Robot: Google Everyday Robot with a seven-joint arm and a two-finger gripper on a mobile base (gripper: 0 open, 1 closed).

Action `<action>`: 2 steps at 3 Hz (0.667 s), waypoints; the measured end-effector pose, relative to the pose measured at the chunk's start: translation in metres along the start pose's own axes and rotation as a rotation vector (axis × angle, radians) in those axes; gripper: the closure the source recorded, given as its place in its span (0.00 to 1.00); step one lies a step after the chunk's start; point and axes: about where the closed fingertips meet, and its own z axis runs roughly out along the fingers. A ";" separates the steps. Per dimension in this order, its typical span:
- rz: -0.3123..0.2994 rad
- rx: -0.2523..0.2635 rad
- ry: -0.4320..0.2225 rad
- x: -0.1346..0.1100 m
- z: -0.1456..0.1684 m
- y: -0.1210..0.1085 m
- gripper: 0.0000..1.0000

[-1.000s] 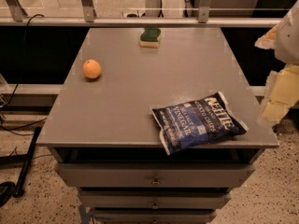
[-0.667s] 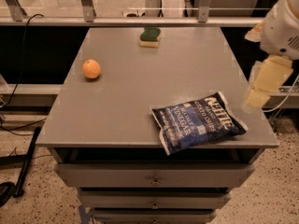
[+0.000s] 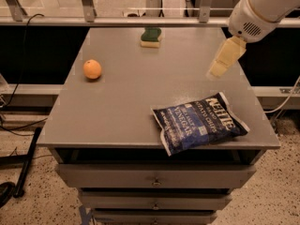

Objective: Pick sponge

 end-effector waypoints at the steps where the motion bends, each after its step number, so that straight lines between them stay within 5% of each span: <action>1: 0.092 0.049 -0.090 -0.022 0.040 -0.032 0.00; 2: 0.157 0.040 -0.235 -0.050 0.063 -0.051 0.00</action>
Offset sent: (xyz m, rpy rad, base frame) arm 0.1160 0.0566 -0.0105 0.4296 -0.1392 -0.0848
